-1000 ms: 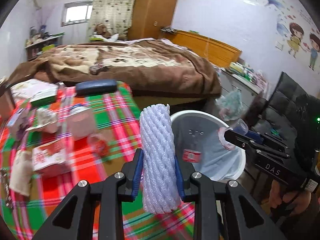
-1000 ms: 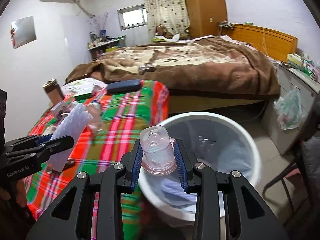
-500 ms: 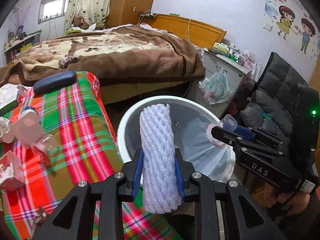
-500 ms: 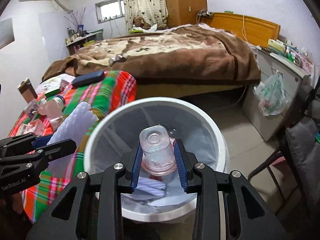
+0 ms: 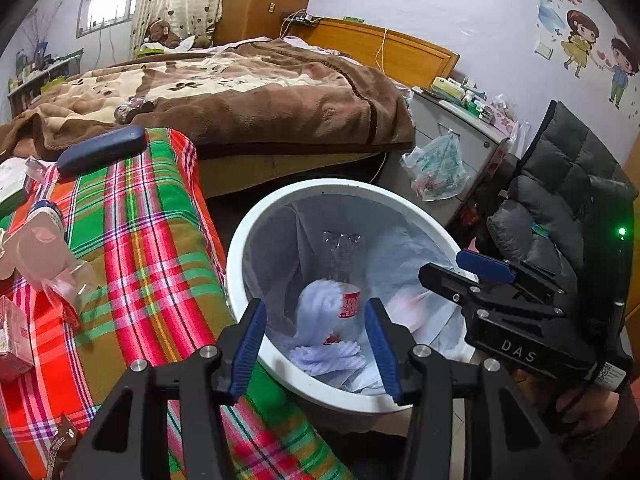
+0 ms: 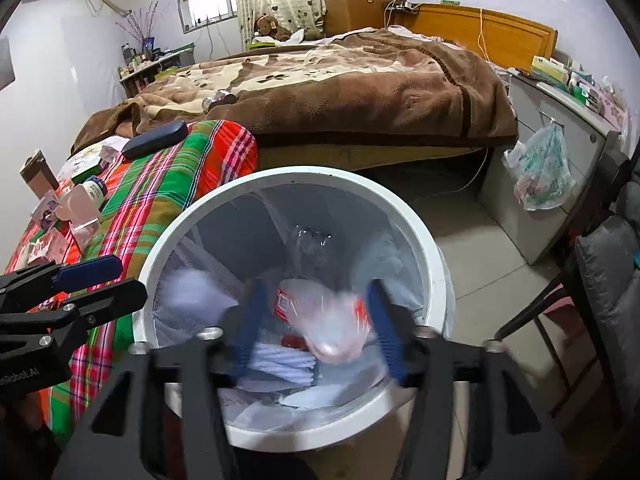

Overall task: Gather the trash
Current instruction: 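Carry the foam sleeve and clear cup over the bin and release both, then move both tools back toward the brown snack wrapper on the bed, then grasp the brown snack wrapper with the right gripper and lift it, then carry the brown wrapper over the white bin and open the right gripper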

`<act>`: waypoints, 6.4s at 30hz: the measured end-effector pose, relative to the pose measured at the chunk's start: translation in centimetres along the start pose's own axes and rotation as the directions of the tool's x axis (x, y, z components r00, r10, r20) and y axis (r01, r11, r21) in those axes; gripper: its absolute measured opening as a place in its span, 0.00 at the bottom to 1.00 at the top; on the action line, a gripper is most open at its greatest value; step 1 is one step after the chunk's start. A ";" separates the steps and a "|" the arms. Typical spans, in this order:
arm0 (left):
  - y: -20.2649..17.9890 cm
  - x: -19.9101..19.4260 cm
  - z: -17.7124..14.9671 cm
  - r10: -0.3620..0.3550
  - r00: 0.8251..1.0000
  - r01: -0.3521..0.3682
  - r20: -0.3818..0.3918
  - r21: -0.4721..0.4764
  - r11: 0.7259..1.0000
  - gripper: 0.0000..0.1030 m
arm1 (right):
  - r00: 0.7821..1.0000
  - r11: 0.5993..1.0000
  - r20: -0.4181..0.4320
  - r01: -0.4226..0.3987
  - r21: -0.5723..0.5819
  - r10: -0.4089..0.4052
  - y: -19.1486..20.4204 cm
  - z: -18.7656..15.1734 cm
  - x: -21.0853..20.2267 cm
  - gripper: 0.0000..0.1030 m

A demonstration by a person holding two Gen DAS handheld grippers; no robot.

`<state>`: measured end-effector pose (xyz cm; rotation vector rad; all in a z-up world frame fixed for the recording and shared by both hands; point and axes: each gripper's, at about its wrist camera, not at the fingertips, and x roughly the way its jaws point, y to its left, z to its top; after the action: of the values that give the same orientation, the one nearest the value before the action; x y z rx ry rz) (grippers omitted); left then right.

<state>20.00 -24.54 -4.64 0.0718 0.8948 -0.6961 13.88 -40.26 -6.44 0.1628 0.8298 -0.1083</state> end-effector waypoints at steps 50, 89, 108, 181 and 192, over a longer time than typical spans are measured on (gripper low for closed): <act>24.4 -21.7 -12.7 0.473 0.875 -0.389 0.106 -0.430 0.815 0.53 | 0.950 0.902 -0.060 -0.311 -0.301 0.307 21.1 -1.0 -0.2 0.57; 32.2 -18.9 -13.8 0.439 0.898 -0.390 -0.012 -0.482 0.785 0.53 | 0.955 0.907 -0.183 -0.282 -0.313 0.233 26.9 -5.5 1.5 0.30; 34.3 -17.0 -13.0 0.522 0.848 -0.495 -0.085 -0.475 0.727 0.30 | 0.954 0.908 -0.182 -0.287 -0.306 0.240 26.7 -5.0 2.1 0.17; 2.6 -8.9 -1.5 0.067 0.988 -0.065 0.140 -0.022 0.998 0.21 | 0.993 0.994 0.065 -0.099 -0.040 0.101 6.0 0.0 -3.7 0.16; -1.3 -2.9 0.3 -0.005 0.999 0.004 0.054 0.029 1.000 0.21 | 0.999 0.999 0.007 -0.032 -0.016 0.032 2.3 0.6 -1.5 0.16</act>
<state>18.22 -24.14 -2.00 0.0760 0.8335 -0.7118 13.71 -38.06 -4.70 0.1605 0.8202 -0.0718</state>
